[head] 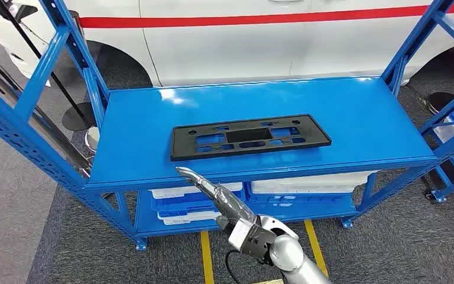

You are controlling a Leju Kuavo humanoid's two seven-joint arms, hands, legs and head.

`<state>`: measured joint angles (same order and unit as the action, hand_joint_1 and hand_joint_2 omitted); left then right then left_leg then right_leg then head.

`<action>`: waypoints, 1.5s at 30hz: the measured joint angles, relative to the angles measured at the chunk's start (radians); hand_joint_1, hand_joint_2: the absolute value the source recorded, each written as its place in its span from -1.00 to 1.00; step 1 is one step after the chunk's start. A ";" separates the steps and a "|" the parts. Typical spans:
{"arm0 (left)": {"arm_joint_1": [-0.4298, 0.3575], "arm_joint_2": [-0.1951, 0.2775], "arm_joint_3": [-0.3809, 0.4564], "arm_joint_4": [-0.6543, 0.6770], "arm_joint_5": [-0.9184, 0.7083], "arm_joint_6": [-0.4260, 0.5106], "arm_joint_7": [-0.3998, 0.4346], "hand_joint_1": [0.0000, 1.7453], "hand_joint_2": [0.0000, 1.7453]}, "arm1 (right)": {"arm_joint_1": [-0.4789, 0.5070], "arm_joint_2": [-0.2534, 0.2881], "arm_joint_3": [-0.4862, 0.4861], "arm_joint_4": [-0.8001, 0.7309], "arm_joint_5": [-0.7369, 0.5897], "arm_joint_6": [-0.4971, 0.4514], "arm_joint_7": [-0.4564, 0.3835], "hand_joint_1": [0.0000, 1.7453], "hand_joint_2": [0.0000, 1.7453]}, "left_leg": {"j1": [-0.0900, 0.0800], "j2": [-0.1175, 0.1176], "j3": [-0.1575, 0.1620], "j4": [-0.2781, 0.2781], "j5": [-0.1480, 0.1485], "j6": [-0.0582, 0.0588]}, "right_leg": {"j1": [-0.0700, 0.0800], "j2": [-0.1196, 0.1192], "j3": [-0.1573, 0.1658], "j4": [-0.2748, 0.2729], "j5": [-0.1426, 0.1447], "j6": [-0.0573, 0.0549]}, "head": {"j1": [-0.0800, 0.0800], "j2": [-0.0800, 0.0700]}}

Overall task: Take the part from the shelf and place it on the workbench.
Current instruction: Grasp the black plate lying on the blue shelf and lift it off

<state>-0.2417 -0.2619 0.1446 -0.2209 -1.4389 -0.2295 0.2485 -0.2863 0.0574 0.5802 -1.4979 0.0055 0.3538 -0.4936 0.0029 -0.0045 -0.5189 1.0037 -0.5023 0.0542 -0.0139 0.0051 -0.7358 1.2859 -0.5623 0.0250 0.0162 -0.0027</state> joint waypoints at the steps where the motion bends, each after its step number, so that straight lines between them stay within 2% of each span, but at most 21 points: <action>1: 0.000 -0.001 -0.001 0.000 -0.001 -0.001 0.000 -1.00 -1.00 | 0.000 0.000 0.000 0.000 0.000 0.001 0.000 -1.00 -1.00 | 0.000 0.000 0.008 0.000 -0.006 -0.001 | 0.000 0.000 0.007 -0.032 0.027 -0.001 | 0.000 0.000; 3: 0.000 -0.003 -0.004 0.000 -0.004 -0.003 -0.001 -1.00 -1.00 | -0.001 -0.001 0.000 0.000 0.000 0.004 0.000 -1.00 -1.00 | 0.001 -0.001 0.030 0.000 -0.024 -0.006 | 0.000 -0.002 0.031 -0.132 0.110 -0.004 | 0.000 0.000; 5: -0.002 -0.005 -0.009 0.001 -0.008 -0.007 -0.003 -1.00 -1.00 | -0.003 -0.001 0.000 0.002 0.000 0.009 -0.001 -1.00 -1.00 | 0.000 -0.002 0.046 -0.001 -0.043 -0.018 | 0.007 -0.006 0.051 -0.220 0.162 -0.013 | 0.001 0.000; 8: -0.006 -0.006 -0.016 0.002 -0.010 -0.012 -0.005 -1.00 -1.00 | -0.004 -0.001 0.000 0.004 -0.001 0.014 -0.002 -1.00 -1.00 | -0.001 0.000 0.055 0.003 -0.052 -0.036 | 0.012 -0.003 0.065 -0.240 0.155 -0.034 | 0.001 0.000; 10: -0.007 -0.007 -0.018 0.002 -0.010 -0.013 -0.005 -1.00 -1.00 | -0.006 0.000 0.000 0.004 -0.002 0.014 -0.003 -1.00 -1.00 | 0.001 0.001 0.037 0.055 -0.051 -0.043 | 0.010 -0.001 0.090 -0.254 0.146 -0.047 | 0.000 0.000; 13: -0.008 -0.008 -0.020 0.002 -0.012 -0.013 -0.006 -1.00 -1.00 | -0.008 0.000 0.001 0.005 -0.002 0.016 -0.003 -1.00 -1.00 | 0.004 0.001 -0.076 0.230 -0.101 -0.052 | 0.010 -0.001 0.124 -0.264 0.127 -0.059 | 0.000 0.000; 15: -0.007 -0.007 -0.020 0.002 -0.015 -0.015 -0.006 -1.00 -1.00 | -0.008 0.000 0.001 0.007 -0.004 0.019 -0.003 -1.00 0.00 | 0.004 0.001 -0.138 0.279 -0.133 -0.057 | 0.011 0.001 0.143 -0.263 0.111 -0.060 | 0.000 0.000; 16: -0.006 -0.007 -0.020 0.002 -0.017 -0.016 -0.006 -1.00 -1.00 | -0.008 0.000 0.001 0.008 -0.004 0.021 -0.003 -1.00 0.50 | 0.004 0.001 -0.148 0.259 -0.116 -0.057 | 0.011 0.003 0.153 -0.262 0.103 -0.060 | 0.000 0.000; 17: -0.006 -0.007 -0.021 0.002 -0.018 -0.016 -0.006 -1.00 -1.00 | -0.008 0.000 0.001 0.009 -0.005 0.023 -0.003 -1.00 1.00 | 0.004 0.001 -0.144 0.209 -0.070 -0.056 | 0.011 0.005 0.166 -0.262 0.094 -0.058 | 0.000 0.000; 18: -0.006 -0.007 -0.021 0.002 -0.019 -0.016 -0.006 -1.00 -1.00 | -0.008 0.000 0.001 0.010 -0.005 0.024 -0.003 -1.00 1.00 | 0.004 0.001 -0.133 0.143 -0.010 -0.053 | 0.011 0.006 0.176 -0.262 0.085 -0.056 | 0.001 0.000; 20: -0.007 -0.007 -0.021 0.003 -0.021 -0.016 -0.006 -1.00 -1.00 | -0.009 0.000 0.001 0.012 -0.004 0.026 -0.003 -1.00 1.00 | -0.002 0.000 -0.115 0.048 0.058 -0.044 | 0.012 0.007 0.189 -0.260 0.070 -0.049 | 0.001 0.000; 24: -0.007 -0.008 -0.024 0.004 -0.026 -0.018 -0.006 -1.00 -1.00 | -0.014 -0.001 0.004 0.016 0.020 0.019 0.001 -1.00 1.00 | -0.003 -0.002 -0.104 0.019 0.078 -0.024 | 0.015 0.007 0.193 -0.257 0.051 -0.026 | -0.001 0.000; 26: -0.010 -0.011 -0.029 0.003 -0.029 -0.021 -0.006 -1.00 -1.00 | -0.020 -0.001 0.006 0.018 0.049 -0.004 0.004 -1.00 1.00 | 0.002 0.000 -0.093 0.006 0.079 -0.015 | 0.014 0.004 0.171 -0.208 0.019 -0.017 | 0.000 0.000; 28: -0.012 -0.012 -0.034 0.003 -0.030 -0.024 -0.005 -1.00 -1.00 | -0.025 -0.002 0.009 0.021 0.094 -0.043 0.012 -1.00 1.00 | 0.003 0.001 -0.088 0.004 0.075 -0.009 | 0.009 0.002 0.105 -0.087 -0.032 -0.009 | 0.000 0.000; 30: -0.012 -0.013 -0.037 0.003 -0.031 -0.027 -0.003 -1.00 -1.00 | -0.028 -0.004 0.016 0.027 0.154 -0.092 0.024 -1.00 1.00 | 0.003 0.001 -0.086 0.006 0.070 -0.007 | 0.003 0.001 0.040 0.009 -0.049 -0.002 | 0.000 0.000; 32: -0.011 -0.013 -0.041 0.003 -0.033 -0.028 -0.001 -1.00 -1.00 | -0.033 -0.006 0.027 0.032 0.226 -0.147 0.039 -1.00 1.00 | 0.004 -0.001 -0.082 0.012 0.061 -0.010 | -0.003 0.000 0.041 -0.033 0.010 0.002 | 0.000 0.000; 34: -0.011 -0.014 -0.044 0.003 -0.035 -0.029 0.002 -1.00 -1.00 | -0.046 -0.007 0.042 0.036 0.301 -0.204 0.055 -1.00 1.00 | 0.004 -0.003 -0.077 0.020 0.049 -0.017 | -0.006 -0.001 0.087 -0.159 0.085 0.002 | 0.001 0.000; 35: -0.011 -0.014 -0.045 0.003 -0.037 -0.029 0.003 -1.00 -1.00 | -0.054 -0.008 0.050 0.039 0.337 -0.231 0.064 -1.00 1.00 | 0.002 -0.003 -0.077 0.024 0.045 -0.021 | -0.004 -0.001 0.106 -0.205 0.102 -0.001 | 0.001 0.000; 40: -0.012 -0.016 -0.049 0.003 -0.043 -0.030 0.008 -1.00 -1.00 | -0.082 -0.010 0.100 0.058 0.488 -0.335 0.107 -1.00 1.00 | 0.002 -0.002 -0.084 0.039 0.029 -0.045 | -0.002 0.003 0.123 -0.245 0.106 -0.025 | 0.000 0.000; 44: -0.010 -0.016 -0.052 0.003 -0.043 -0.030 0.009 -1.00 -1.00 | -0.096 -0.010 0.122 0.070 0.500 -0.345 0.112 -1.00 1.00 | 0.005 -0.001 -0.178 0.246 -0.074 -0.056 | 0.000 -0.002 0.129 -0.250 0.105 -0.041 | 0.000 0.000; 45: -0.009 -0.016 -0.053 0.003 -0.043 -0.030 0.009 -1.00 -1.00 | -0.096 -0.010 0.125 0.074 0.500 -0.345 0.113 -1.00 1.00 | 0.005 -0.001 -0.199 0.288 -0.083 -0.057 | 0.001 -0.002 0.129 -0.250 0.105 -0.042 | 0.000 0.000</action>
<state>-0.2509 -0.2777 0.0917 -0.2174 -1.4817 -0.2598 0.2575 -0.3826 0.0473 0.7054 -1.4240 0.5058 0.0084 -0.3807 0.0081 -0.0057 -0.7181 1.2919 -0.5848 -0.0024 -0.0126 0.0027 -0.6067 1.0360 -0.4575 -0.0174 0.0158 -0.0027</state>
